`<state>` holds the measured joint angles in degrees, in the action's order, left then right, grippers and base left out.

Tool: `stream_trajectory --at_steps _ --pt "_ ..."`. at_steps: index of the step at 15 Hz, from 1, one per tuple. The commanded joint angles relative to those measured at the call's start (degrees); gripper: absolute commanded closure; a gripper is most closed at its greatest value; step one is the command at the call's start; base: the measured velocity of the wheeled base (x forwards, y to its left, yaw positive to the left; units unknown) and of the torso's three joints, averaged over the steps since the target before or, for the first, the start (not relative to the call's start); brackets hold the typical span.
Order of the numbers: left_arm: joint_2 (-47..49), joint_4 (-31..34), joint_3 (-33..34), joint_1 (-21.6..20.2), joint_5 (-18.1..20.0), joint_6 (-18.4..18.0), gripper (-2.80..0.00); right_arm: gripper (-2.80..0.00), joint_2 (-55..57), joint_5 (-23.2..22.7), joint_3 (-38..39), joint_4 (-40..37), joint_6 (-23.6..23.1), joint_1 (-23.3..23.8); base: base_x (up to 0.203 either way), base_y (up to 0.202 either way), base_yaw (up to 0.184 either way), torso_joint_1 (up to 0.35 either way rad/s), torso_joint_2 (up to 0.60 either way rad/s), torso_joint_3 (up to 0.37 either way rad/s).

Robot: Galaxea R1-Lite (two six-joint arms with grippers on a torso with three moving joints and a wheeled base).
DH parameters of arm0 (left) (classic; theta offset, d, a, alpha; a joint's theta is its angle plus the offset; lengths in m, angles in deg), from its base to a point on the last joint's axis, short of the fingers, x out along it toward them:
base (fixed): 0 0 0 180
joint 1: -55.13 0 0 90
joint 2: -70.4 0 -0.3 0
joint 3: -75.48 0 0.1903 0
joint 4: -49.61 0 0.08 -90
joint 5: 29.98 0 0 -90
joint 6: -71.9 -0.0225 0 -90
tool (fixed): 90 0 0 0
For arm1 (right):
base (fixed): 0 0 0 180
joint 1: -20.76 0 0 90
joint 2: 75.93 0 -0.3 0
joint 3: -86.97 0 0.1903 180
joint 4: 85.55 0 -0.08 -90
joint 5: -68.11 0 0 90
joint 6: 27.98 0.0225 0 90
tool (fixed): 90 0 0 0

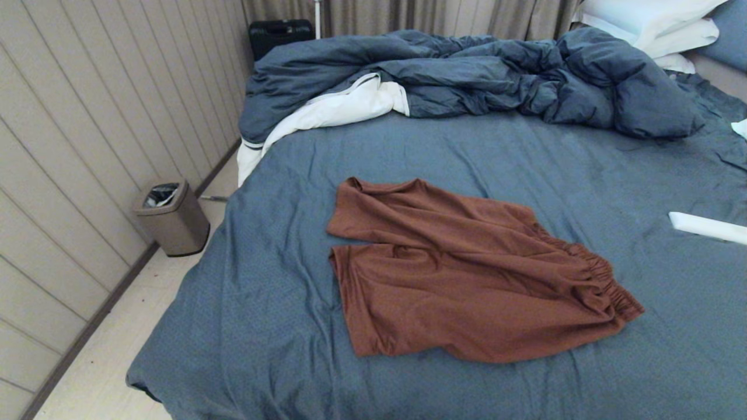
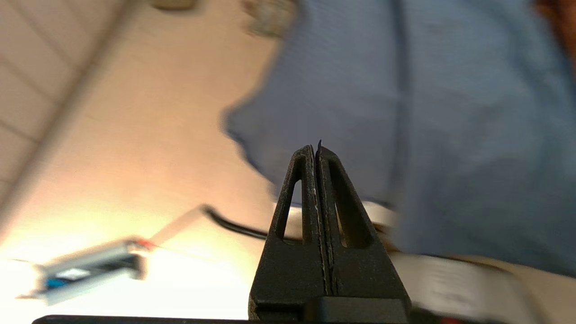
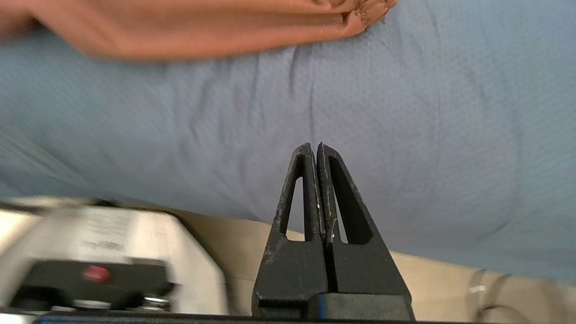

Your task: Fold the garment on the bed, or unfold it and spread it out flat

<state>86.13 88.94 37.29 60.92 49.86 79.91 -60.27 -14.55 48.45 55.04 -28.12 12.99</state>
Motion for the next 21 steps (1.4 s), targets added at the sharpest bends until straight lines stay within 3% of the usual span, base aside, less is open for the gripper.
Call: stream_trajectory --at_steps 1,4,5,9,10,13,14,16,19,21 --pt "-0.45 -4.23 3.34 -2.01 -3.04 -2.71 0.00 0.00 0.16 0.01 3.49 0.58 -3.75 0.03 0.000 0.000 0.000 0.000 0.00 0.000" --pt "-5.60 -5.52 6.39 -6.15 -2.24 -9.06 0.00 0.00 0.43 -0.43 8.51 8.48 -4.18 -0.89 0.000 0.000 0.000 0.000 0.00 0.000" --pt "-6.95 -6.99 8.49 -6.20 -1.67 -9.67 0.00 0.00 0.45 -0.29 9.46 9.95 -3.66 -2.60 0.000 0.000 0.000 0.000 0.00 0.000" --pt "-15.25 -8.46 10.54 -6.08 8.80 -8.37 0.00 0.00 0.43 2.67 13.18 19.43 1.78 -3.48 0.000 0.000 0.000 0.000 0.00 0.000" --pt "-15.73 -8.75 10.94 -6.06 10.01 -7.69 0.00 0.00 0.43 5.62 13.89 21.71 1.06 -3.48 0.000 0.000 0.000 0.000 0.00 0.000" --pt "-15.73 -8.33 10.87 -5.97 9.29 -6.02 0.00 0.00 0.25 6.55 12.81 17.81 -0.98 -1.81 0.000 0.000 0.000 0.000 0.00 0.000" --pt "-15.73 -8.32 10.87 -5.97 9.22 -5.55 0.00 0.00 0.14 6.45 12.22 15.59 -1.64 1.07 0.000 0.000 0.000 0.000 0.00 0.000" --pt "-15.56 -8.47 10.90 -6.01 9.19 -5.55 0.00 0.00 -2.41 4.91 11.73 13.85 -3.42 9.03 0.000 0.000 0.000 0.000 0.00 0.000" --pt "-15.64 -8.67 11.04 -5.97 9.28 -5.55 0.00 0.00 -11.04 1.69 11.37 12.52 -5.38 9.01 0.000 0.000 0.000 0.000 0.00 0.000" --pt "-15.55 -9.48 11.21 -5.97 9.37 -6.46 0.00 0.00 -15.43 -6.12 11.21 10.97 -7.46 8.27 0.000 0.000 0.000 0.000 0.00 0.000"
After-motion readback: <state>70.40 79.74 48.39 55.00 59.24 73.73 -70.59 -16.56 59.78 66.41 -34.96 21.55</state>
